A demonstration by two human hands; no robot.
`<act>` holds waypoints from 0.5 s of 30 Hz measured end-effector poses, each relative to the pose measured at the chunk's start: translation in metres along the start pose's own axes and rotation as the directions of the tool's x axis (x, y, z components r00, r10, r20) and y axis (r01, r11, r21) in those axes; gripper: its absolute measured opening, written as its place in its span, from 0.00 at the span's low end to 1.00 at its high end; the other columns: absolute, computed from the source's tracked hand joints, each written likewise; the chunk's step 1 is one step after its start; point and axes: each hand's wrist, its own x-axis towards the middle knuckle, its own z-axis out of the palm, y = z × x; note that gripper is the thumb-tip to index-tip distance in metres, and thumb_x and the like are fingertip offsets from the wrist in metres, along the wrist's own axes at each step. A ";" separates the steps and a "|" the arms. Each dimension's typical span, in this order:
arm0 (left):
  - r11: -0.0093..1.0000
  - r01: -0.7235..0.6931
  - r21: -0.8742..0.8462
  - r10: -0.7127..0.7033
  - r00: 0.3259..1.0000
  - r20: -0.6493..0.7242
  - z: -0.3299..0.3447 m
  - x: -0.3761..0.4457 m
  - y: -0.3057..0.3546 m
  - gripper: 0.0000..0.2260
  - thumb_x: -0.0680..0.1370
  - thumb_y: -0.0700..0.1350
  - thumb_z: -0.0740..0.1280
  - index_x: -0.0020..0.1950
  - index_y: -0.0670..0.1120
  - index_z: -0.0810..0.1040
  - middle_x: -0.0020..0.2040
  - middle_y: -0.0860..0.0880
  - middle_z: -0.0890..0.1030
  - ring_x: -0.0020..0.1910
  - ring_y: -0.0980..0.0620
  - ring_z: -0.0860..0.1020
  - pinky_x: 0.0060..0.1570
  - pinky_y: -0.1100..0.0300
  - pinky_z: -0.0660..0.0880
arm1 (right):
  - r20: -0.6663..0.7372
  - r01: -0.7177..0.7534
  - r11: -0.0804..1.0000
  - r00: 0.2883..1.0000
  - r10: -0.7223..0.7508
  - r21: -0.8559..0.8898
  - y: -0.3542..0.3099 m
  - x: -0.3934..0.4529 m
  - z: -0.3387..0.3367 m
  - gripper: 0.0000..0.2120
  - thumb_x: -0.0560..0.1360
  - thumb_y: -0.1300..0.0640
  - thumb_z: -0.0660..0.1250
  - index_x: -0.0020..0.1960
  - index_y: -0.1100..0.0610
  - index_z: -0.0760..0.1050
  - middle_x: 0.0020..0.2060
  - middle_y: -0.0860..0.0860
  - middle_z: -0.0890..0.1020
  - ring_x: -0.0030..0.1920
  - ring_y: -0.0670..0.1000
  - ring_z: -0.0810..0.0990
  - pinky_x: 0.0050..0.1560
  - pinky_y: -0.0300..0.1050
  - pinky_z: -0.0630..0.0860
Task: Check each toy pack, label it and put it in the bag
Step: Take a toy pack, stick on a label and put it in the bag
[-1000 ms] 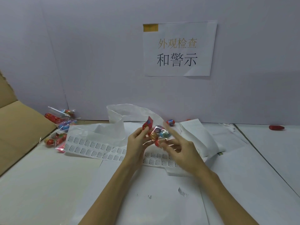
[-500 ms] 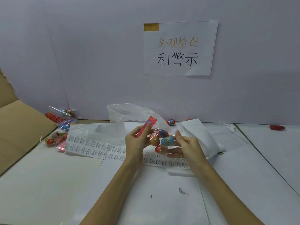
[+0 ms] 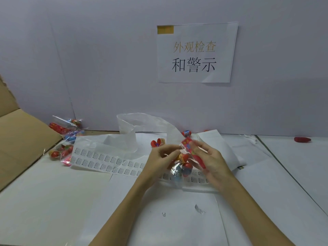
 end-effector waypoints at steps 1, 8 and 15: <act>1.000 -0.017 0.026 0.017 1.000 0.002 0.003 -0.001 -0.001 0.08 0.82 0.44 0.71 0.52 0.57 0.88 0.48 0.52 0.88 0.48 0.51 0.87 0.48 0.57 0.85 | -0.013 -0.001 1.000 1.000 0.001 -0.009 0.001 0.000 0.000 0.25 0.63 0.42 0.80 0.56 0.53 0.87 0.50 0.54 0.88 0.51 0.54 0.88 0.51 0.49 0.83; 0.994 -0.044 0.097 0.047 0.999 -0.021 0.005 0.003 -0.004 0.05 0.81 0.47 0.72 0.49 0.54 0.88 0.45 0.52 0.88 0.46 0.49 0.86 0.48 0.52 0.84 | -0.108 0.042 0.998 0.993 -0.037 0.040 0.006 0.005 -0.005 0.16 0.67 0.50 0.79 0.52 0.57 0.88 0.49 0.55 0.88 0.53 0.55 0.87 0.47 0.42 0.83; 0.998 0.013 -0.067 -0.039 0.913 -0.405 0.003 0.009 -0.015 0.05 0.81 0.46 0.72 0.53 0.46 0.86 0.48 0.48 0.88 0.50 0.49 0.87 0.46 0.58 0.84 | 0.010 0.493 0.571 0.763 -0.646 -0.656 0.016 0.000 0.000 0.06 0.76 0.51 0.75 0.51 0.50 0.83 0.51 0.47 0.81 0.50 0.46 0.81 0.49 0.36 0.79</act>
